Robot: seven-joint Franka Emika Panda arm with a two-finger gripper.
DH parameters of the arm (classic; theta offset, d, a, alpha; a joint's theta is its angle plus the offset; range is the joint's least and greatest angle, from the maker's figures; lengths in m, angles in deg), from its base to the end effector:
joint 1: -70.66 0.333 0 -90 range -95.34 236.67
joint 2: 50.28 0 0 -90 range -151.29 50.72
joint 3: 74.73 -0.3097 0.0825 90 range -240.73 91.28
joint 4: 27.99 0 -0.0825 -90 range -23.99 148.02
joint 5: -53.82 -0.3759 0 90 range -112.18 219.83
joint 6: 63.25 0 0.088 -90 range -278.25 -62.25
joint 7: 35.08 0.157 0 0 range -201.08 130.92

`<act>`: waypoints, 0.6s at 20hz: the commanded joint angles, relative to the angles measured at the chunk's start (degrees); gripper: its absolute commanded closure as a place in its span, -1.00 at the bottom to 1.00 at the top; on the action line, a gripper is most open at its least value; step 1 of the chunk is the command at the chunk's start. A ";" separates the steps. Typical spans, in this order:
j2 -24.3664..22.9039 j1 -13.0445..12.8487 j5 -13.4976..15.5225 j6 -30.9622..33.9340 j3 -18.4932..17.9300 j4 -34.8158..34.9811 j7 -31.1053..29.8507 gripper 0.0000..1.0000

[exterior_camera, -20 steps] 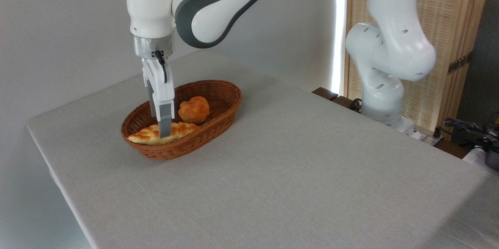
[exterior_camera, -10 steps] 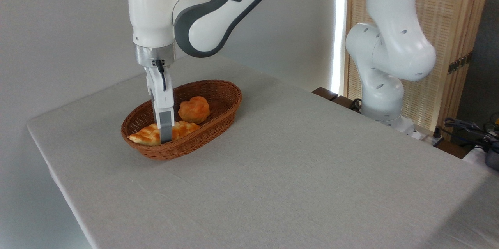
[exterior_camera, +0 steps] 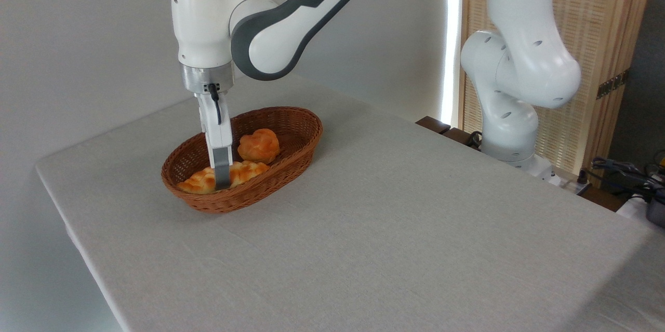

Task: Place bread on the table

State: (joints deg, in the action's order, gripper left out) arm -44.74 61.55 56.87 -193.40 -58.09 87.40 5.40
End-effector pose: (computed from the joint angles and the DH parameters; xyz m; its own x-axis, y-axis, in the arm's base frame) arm 0.5296 -0.2572 0.3725 0.4242 -0.8893 0.1711 -0.8977 -0.4377 -0.0496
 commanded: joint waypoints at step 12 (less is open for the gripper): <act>-0.97 -0.11 -0.67 -0.81 0.16 0.19 -3.92 0.65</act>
State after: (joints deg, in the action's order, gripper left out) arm -44.99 61.54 56.87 -193.40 -58.06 87.43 3.67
